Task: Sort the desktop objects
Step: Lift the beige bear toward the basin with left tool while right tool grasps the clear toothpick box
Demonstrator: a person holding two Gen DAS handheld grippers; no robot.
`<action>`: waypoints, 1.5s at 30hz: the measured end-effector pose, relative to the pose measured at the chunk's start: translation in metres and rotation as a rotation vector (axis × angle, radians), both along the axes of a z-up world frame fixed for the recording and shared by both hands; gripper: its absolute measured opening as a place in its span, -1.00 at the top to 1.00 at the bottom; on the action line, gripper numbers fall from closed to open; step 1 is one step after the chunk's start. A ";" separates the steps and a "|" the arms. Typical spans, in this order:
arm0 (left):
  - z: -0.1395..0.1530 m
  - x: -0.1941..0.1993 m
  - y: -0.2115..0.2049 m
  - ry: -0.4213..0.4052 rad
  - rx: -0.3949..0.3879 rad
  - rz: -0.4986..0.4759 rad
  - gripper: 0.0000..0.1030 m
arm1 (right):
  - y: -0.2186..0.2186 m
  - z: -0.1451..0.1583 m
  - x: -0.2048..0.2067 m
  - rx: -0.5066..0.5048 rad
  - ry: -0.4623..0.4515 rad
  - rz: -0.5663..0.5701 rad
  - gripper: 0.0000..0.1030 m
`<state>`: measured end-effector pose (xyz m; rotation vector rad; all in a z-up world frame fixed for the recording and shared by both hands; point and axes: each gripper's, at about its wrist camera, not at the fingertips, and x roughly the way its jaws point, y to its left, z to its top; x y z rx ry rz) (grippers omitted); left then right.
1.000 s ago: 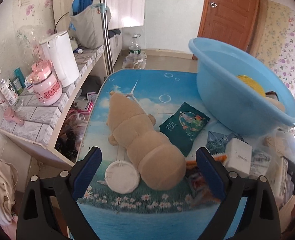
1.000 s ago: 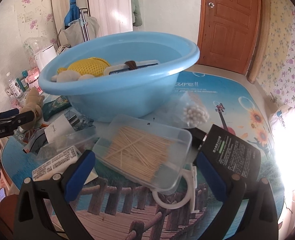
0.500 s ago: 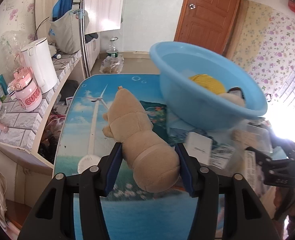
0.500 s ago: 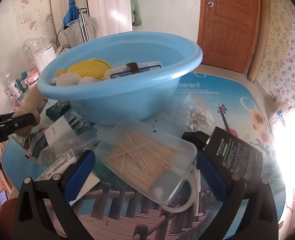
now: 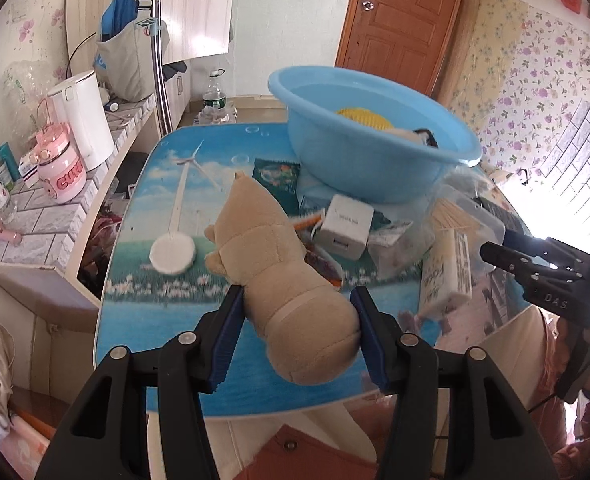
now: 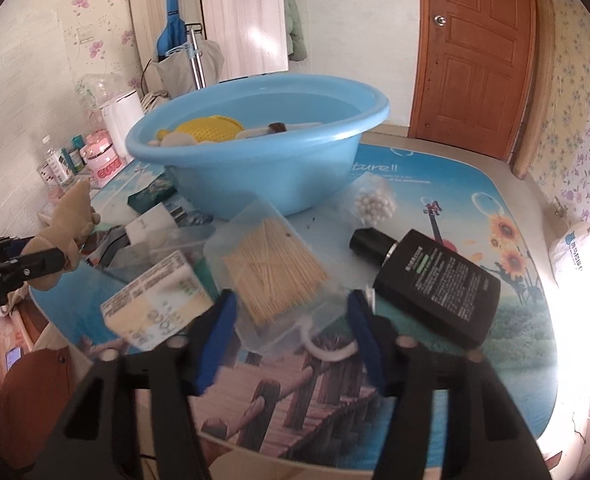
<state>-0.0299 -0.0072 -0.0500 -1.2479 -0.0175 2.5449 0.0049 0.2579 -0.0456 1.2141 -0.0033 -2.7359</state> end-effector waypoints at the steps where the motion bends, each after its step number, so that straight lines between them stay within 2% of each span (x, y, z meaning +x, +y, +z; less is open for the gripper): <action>1: -0.002 0.003 -0.001 -0.004 -0.003 0.001 -0.05 | -0.002 -0.001 0.002 0.002 -0.016 0.017 0.01; 4: -0.009 0.008 -0.003 -0.027 -0.012 0.009 -0.07 | -0.010 -0.004 0.011 0.016 -0.038 0.063 -0.04; 7: -0.015 0.009 -0.007 -0.047 -0.029 0.034 -0.11 | -0.017 -0.003 0.018 0.105 0.004 0.067 -0.42; 8: -0.016 0.009 -0.007 -0.053 -0.034 0.043 -0.14 | -0.017 -0.003 0.018 0.127 0.017 0.064 -0.46; 10: -0.020 0.006 -0.011 -0.072 -0.031 0.075 -0.38 | -0.015 -0.002 0.015 0.134 0.032 0.071 -0.47; 13: -0.022 0.003 -0.013 -0.075 -0.005 0.098 -0.58 | -0.014 -0.002 0.005 0.165 0.055 0.104 -0.48; 16: -0.028 -0.002 -0.004 -0.076 -0.035 0.100 -0.72 | -0.020 -0.005 -0.008 0.232 0.056 0.138 -0.48; 18: -0.032 -0.004 0.001 -0.077 -0.062 0.100 -0.72 | -0.023 -0.007 -0.014 0.236 0.054 0.173 -0.48; 19: -0.034 -0.004 0.002 -0.078 -0.060 0.095 -0.68 | -0.025 -0.008 -0.017 0.235 0.050 0.187 -0.47; 20: -0.035 -0.004 0.002 -0.075 -0.056 0.094 -0.58 | -0.025 -0.010 -0.019 0.231 0.045 0.202 -0.37; 21: -0.034 -0.004 0.002 -0.069 -0.060 0.097 -0.15 | -0.025 -0.011 -0.020 0.220 0.036 0.217 -0.25; 22: -0.035 -0.004 0.000 -0.068 -0.071 0.101 0.10 | -0.024 -0.012 -0.021 0.206 0.029 0.220 -0.26; 26: -0.027 0.002 -0.008 -0.058 -0.014 0.109 0.11 | -0.011 -0.006 -0.019 0.111 0.014 0.200 -0.24; 29: -0.011 0.009 -0.006 0.011 -0.041 0.117 0.11 | -0.004 0.005 -0.008 0.090 0.043 0.166 -0.22; 35: 0.038 0.012 0.007 0.142 -0.003 0.094 0.11 | 0.014 0.046 0.012 0.011 0.102 0.108 -0.18; 39: 0.072 0.002 0.025 0.225 0.048 0.052 0.11 | 0.017 0.078 0.015 0.003 0.175 0.099 -0.18; 45: 0.100 -0.022 0.052 0.275 0.104 -0.009 0.11 | 0.011 0.113 0.001 -0.011 0.259 0.120 -0.18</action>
